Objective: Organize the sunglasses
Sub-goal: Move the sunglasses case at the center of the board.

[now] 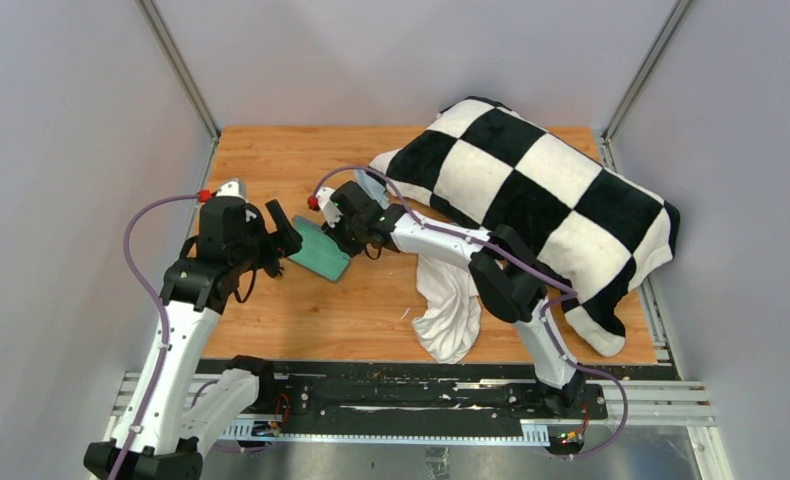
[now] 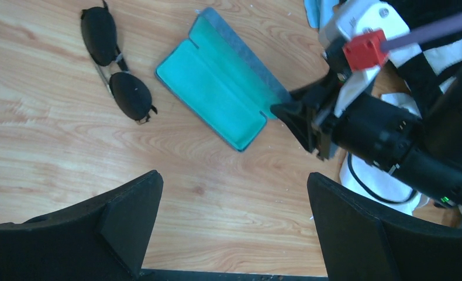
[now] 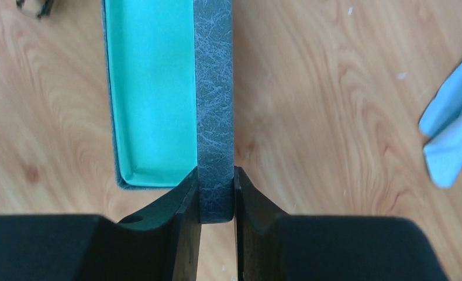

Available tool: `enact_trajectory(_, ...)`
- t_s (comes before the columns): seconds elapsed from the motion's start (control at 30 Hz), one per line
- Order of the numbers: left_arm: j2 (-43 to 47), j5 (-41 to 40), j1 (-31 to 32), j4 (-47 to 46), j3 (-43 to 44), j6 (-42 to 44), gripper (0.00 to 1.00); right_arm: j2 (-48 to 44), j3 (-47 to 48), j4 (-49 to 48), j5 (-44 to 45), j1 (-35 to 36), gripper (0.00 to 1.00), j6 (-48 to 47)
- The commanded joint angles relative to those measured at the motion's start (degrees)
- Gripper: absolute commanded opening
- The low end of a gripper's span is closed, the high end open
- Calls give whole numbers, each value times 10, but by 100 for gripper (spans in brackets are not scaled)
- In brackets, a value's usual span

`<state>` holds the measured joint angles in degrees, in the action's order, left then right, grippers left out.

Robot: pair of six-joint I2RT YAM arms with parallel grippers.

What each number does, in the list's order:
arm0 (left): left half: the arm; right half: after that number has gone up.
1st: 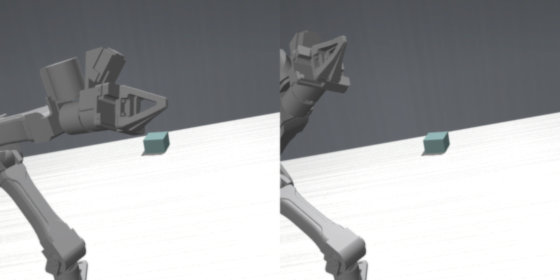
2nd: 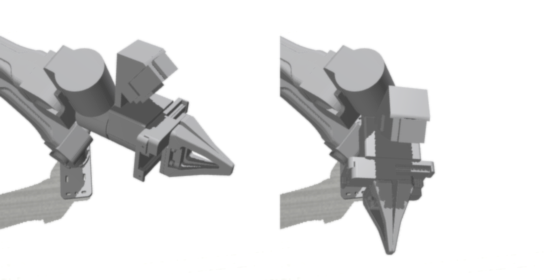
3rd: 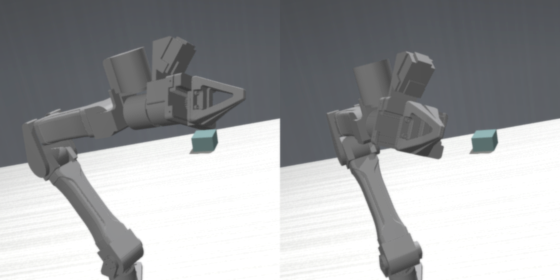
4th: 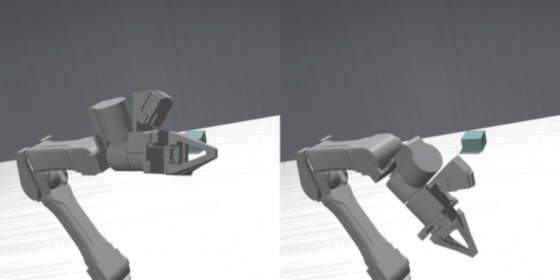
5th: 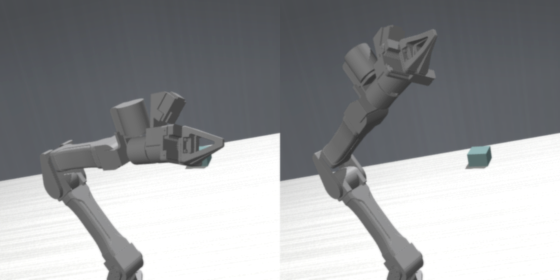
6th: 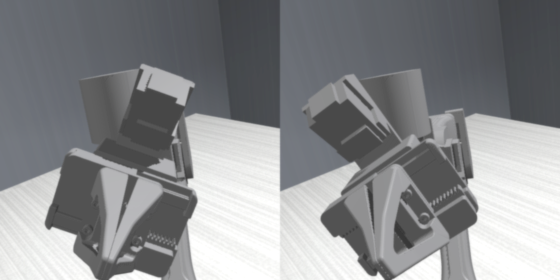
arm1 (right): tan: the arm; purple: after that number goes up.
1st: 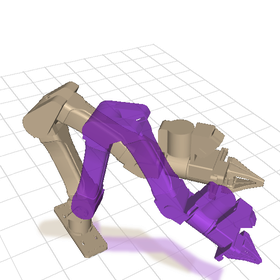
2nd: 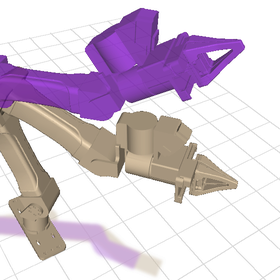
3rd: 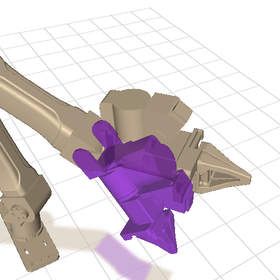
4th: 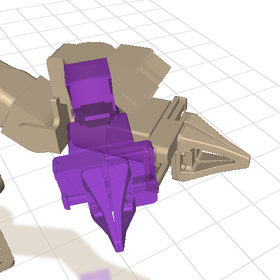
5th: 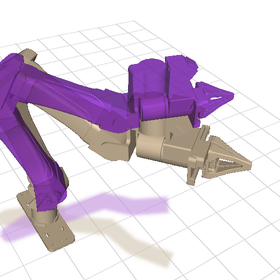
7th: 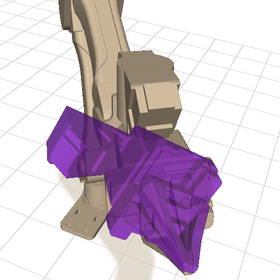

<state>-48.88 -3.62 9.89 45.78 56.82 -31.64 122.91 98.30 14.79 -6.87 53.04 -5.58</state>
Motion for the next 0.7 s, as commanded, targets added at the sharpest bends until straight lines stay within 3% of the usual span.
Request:
enact_trajectory(0.0, 36, -27, -12, 50, 25, 6, 100, 61, 88, -5, 38, 19, 21, -21)
enact_trajectory(0.1, 48, -27, -12, 63, 41, 7, 100, 99, 148, -5, 61, 27, 27, -16)
enact_trajectory(0.23, 50, -33, -12, 76, 63, 8, 100, 99, 168, 1, 50, 27, 61, 11)
enact_trajectory(0.3, 48, -33, -12, 76, 70, 5, 100, 64, 146, -3, 49, 25, 70, 19)
enact_trajectory(0.53, 26, -32, -12, 74, 74, 10, 100, -110, -60, -110, 50, -44, 79, 99)
enact_trajectory(0.6, 24, -31, -12, 70, 71, 9, 100, -132, -109, -141, 61, -80, 83, 136)
enact_trajectory(0.67, 27, -27, -12, 62, 68, 8, 100, -111, -90, -97, 68, -111, 83, 173)
